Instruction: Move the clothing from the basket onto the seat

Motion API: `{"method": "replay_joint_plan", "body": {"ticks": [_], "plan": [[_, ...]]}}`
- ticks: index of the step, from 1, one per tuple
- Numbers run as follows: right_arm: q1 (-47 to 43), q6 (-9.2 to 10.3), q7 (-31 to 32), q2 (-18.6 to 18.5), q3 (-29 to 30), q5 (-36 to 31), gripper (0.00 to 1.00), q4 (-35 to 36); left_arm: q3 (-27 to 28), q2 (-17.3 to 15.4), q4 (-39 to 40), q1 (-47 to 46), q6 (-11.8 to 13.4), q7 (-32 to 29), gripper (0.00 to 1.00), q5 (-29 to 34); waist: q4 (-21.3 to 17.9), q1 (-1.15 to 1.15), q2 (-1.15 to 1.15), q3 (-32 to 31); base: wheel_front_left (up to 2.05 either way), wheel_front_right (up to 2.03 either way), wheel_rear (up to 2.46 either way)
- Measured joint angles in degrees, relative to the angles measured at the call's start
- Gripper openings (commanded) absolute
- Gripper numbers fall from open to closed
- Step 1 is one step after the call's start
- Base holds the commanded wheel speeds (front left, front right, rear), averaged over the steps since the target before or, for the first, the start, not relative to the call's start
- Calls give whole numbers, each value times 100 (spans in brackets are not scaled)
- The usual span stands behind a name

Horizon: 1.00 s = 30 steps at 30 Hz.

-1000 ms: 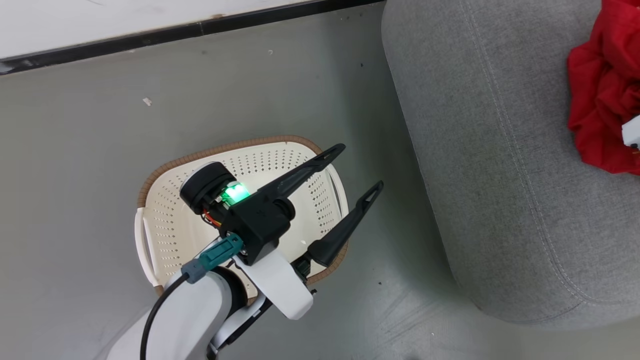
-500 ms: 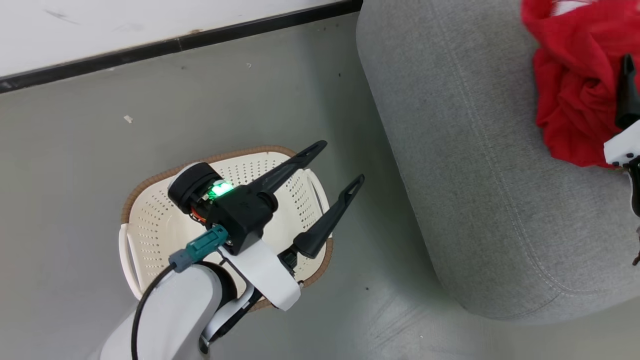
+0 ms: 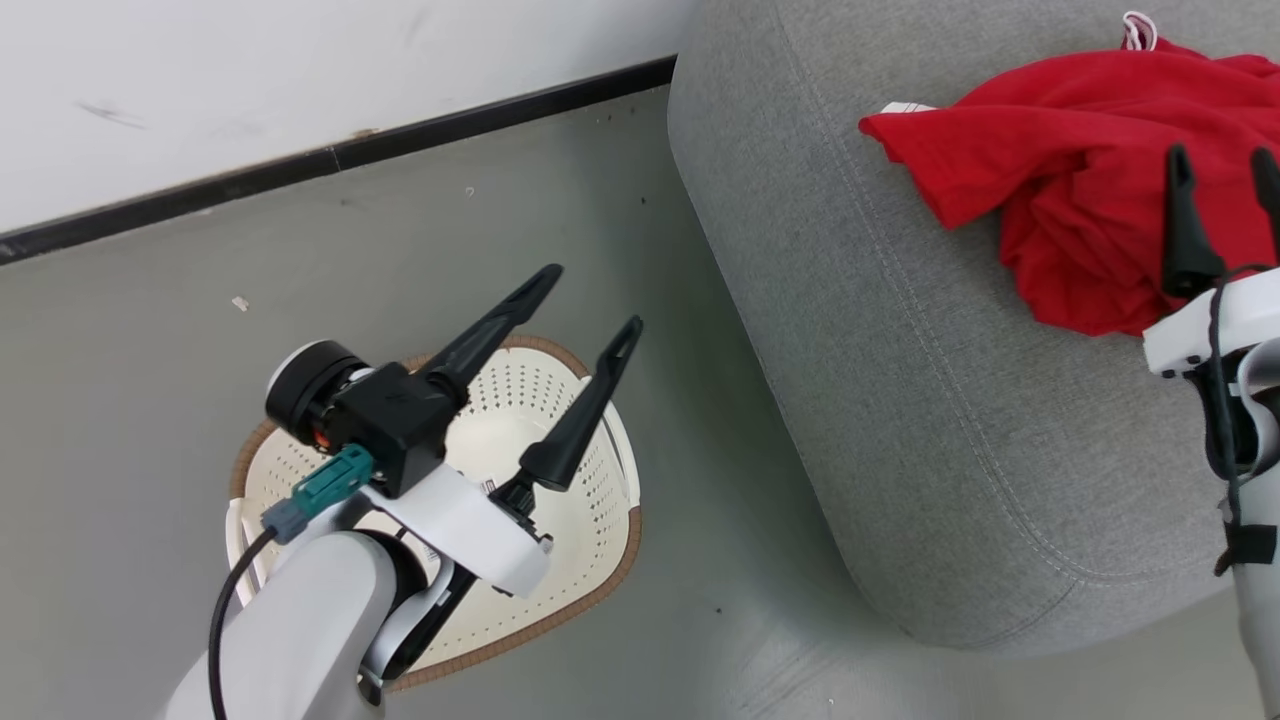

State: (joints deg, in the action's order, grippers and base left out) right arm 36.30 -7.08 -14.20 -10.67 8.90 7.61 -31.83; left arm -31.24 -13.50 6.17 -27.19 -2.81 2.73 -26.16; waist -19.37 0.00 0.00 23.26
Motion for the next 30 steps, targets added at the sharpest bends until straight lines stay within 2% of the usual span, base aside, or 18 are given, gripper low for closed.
{"method": "replay_joint_plan", "body": {"ticks": [14,17,21,30], "plan": [[-662,0,-42,501,-515,-11,100,1261,735,-81,-356,785,610,533,100,-197,114,0,0,-468,0,0,0],[-738,0,-41,534,-587,-31,100,1403,858,-92,-396,928,699,626,100,-210,161,0,0,-529,0,0,0],[-825,0,-42,550,-783,-176,100,1809,1214,-123,-506,1270,939,875,100,-291,306,0,0,-687,0,0,0],[-1234,0,-42,664,-1120,-369,100,2115,1700,-142,-604,1719,1285,1056,100,-313,600,0,0,-945,0,0,0]]}}
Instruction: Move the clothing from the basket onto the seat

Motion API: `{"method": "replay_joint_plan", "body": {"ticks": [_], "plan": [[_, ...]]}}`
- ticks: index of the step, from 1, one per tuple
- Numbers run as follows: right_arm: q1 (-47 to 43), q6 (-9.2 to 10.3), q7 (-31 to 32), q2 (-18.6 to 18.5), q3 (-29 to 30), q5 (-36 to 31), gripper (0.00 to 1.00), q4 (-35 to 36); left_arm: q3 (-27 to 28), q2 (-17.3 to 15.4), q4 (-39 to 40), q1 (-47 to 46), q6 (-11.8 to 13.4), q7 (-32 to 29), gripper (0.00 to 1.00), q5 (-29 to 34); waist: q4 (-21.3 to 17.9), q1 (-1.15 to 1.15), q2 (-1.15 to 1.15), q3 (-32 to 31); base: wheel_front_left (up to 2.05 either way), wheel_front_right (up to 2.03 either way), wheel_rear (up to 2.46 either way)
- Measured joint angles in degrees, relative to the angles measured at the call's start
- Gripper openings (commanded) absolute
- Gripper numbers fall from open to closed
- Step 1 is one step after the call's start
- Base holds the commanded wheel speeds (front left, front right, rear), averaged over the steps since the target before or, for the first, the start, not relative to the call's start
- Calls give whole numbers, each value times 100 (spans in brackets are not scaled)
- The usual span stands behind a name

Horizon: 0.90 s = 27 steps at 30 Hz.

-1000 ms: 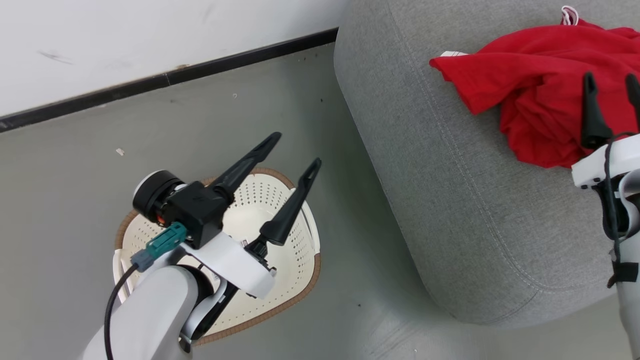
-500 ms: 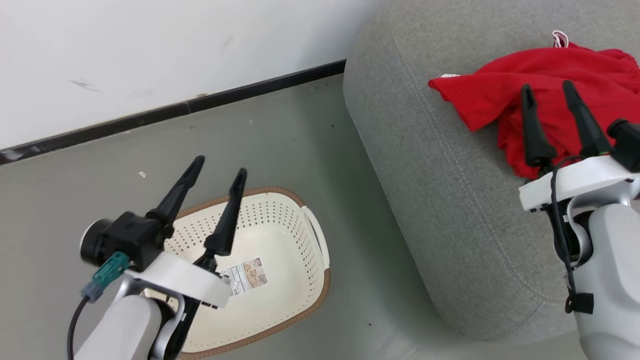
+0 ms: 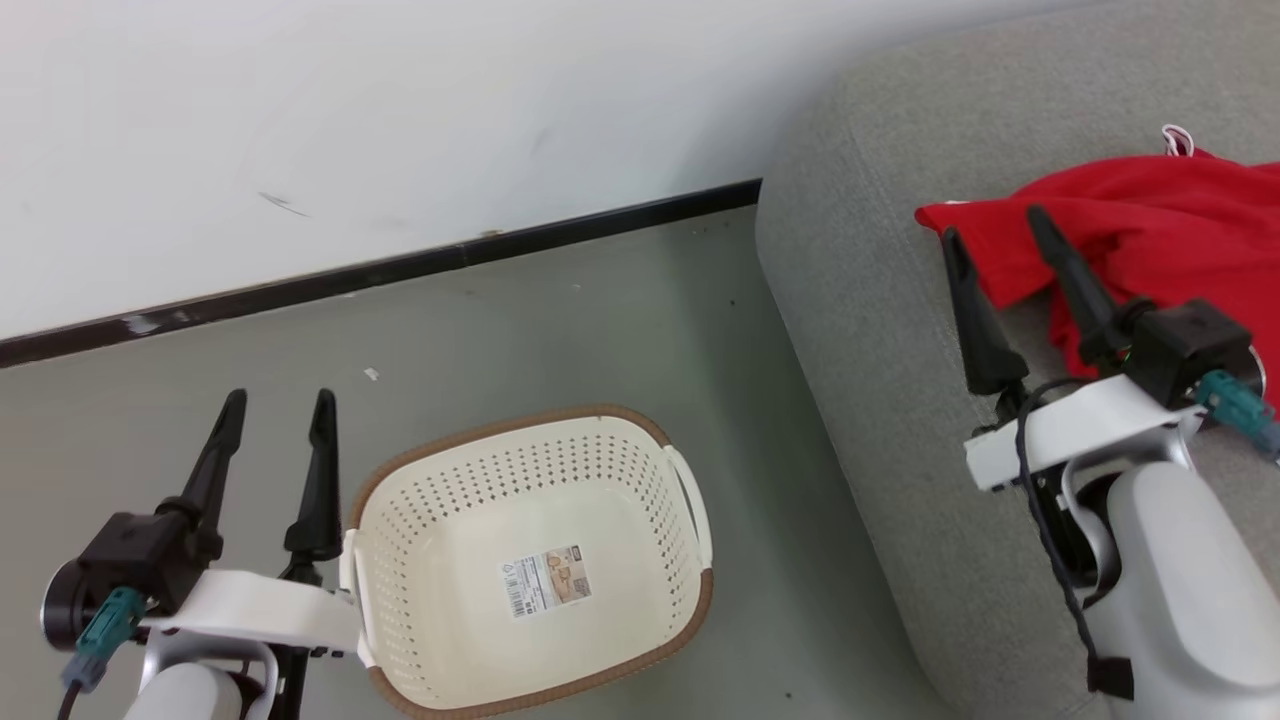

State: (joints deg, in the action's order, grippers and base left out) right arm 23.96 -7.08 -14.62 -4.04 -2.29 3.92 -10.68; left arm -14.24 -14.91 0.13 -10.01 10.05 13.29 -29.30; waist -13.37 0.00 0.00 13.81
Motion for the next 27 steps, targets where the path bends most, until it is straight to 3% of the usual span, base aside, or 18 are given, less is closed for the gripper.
{"method": "replay_joint_plan", "body": {"ticks": [12,27], "plan": [[-804,0,0,69,-144,-155,100,270,405,31,-170,605,348,92,100,20,487,0,0,-421,0,0,0],[-1944,0,0,135,16,-165,100,608,348,178,-330,1049,347,93,100,68,949,0,0,-974,0,0,0]]}}
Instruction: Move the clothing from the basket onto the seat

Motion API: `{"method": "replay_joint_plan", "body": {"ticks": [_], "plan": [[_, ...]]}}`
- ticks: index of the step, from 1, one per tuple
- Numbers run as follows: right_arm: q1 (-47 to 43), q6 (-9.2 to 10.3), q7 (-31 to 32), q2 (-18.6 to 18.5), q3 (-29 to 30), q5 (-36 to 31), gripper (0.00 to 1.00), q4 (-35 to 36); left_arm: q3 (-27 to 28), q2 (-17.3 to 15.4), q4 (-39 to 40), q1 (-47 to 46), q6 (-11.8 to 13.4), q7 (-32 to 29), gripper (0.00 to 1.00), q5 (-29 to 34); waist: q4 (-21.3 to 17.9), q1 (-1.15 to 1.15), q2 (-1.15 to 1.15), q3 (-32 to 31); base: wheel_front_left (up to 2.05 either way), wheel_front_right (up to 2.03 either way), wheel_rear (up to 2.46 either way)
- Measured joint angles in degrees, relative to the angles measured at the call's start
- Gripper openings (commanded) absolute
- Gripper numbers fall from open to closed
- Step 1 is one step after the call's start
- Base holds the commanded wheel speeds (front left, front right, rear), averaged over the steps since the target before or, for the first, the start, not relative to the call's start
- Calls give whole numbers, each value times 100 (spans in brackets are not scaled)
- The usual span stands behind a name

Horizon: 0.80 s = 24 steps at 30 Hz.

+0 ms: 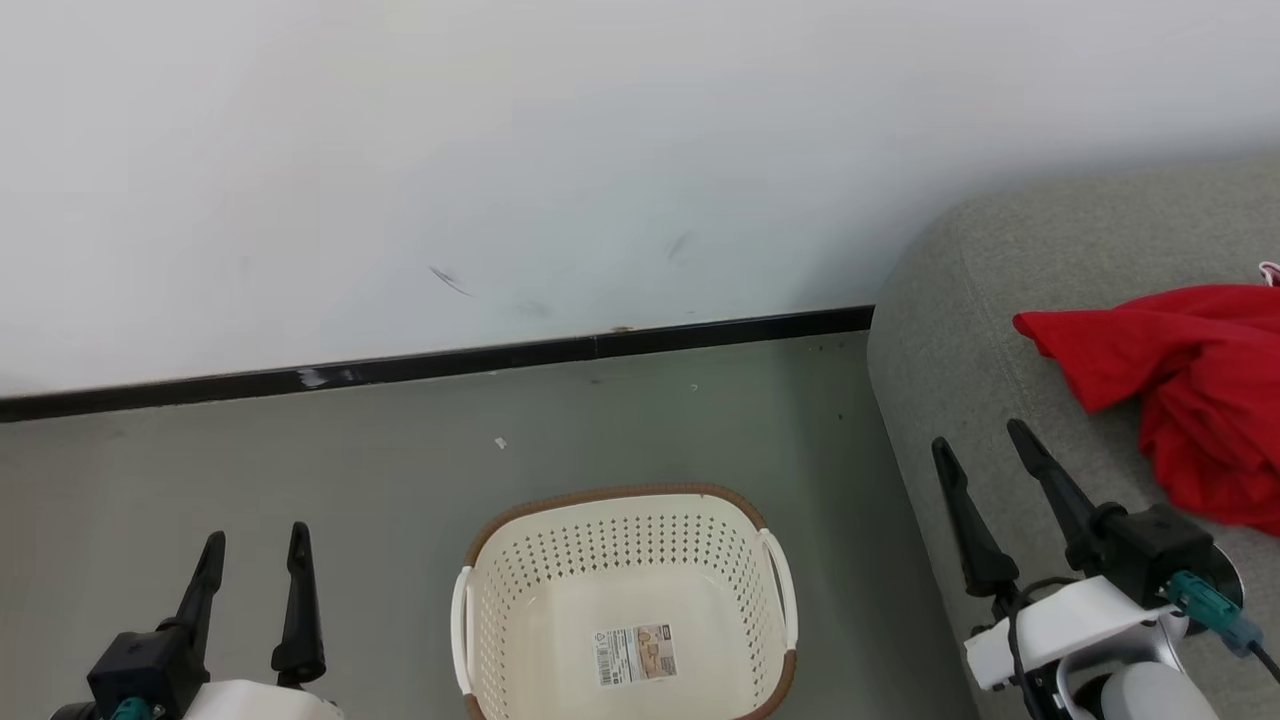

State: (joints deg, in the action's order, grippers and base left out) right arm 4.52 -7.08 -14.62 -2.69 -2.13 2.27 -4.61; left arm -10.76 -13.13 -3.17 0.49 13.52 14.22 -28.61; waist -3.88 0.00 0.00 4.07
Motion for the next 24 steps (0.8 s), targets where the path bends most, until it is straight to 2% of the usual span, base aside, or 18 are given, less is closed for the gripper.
{"method": "replay_joint_plan", "body": {"ticks": [13,24], "plan": [[-571,0,0,22,21,316,100,198,-130,-5,-103,138,-64,0,100,69,228,0,0,-366,0,0,0],[-808,0,0,31,2,388,100,315,-177,-59,-118,142,-83,0,100,112,304,0,0,-421,0,0,0]]}}
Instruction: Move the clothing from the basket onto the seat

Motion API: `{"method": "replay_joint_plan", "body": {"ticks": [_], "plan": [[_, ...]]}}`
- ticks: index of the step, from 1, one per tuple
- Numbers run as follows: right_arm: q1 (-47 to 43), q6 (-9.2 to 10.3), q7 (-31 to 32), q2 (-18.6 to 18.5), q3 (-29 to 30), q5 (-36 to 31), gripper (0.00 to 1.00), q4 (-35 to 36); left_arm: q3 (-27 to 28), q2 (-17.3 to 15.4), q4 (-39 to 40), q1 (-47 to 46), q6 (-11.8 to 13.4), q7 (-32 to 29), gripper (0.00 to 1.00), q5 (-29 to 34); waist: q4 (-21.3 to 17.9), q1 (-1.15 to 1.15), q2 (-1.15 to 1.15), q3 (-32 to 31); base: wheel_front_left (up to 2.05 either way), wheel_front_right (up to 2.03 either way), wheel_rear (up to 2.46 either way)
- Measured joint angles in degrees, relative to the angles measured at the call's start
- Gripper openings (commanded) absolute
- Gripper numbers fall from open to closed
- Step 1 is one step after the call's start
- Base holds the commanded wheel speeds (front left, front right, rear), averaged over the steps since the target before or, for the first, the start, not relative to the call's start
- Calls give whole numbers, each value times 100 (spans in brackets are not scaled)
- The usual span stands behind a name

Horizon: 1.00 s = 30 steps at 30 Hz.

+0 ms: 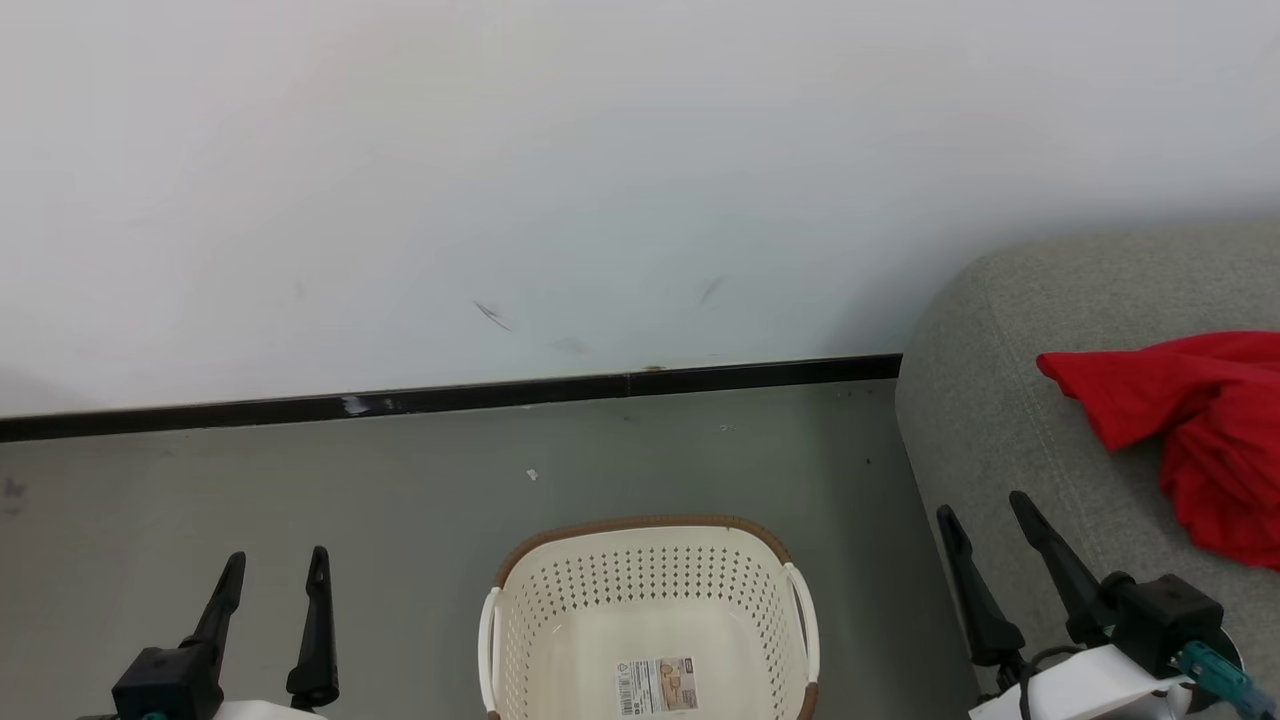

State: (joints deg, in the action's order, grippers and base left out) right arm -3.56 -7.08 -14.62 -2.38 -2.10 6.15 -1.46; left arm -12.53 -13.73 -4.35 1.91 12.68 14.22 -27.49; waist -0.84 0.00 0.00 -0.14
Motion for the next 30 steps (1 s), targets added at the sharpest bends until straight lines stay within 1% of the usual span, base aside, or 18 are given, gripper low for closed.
{"method": "replay_joint_plan", "body": {"ticks": [17,30], "plan": [[-96,0,0,2,79,194,100,69,1,-2,65,0,-25,0,100,92,4,0,0,108,0,0,0],[-95,0,0,2,110,208,100,69,1,-2,136,-4,-33,1,100,144,5,0,0,171,0,0,0]]}}
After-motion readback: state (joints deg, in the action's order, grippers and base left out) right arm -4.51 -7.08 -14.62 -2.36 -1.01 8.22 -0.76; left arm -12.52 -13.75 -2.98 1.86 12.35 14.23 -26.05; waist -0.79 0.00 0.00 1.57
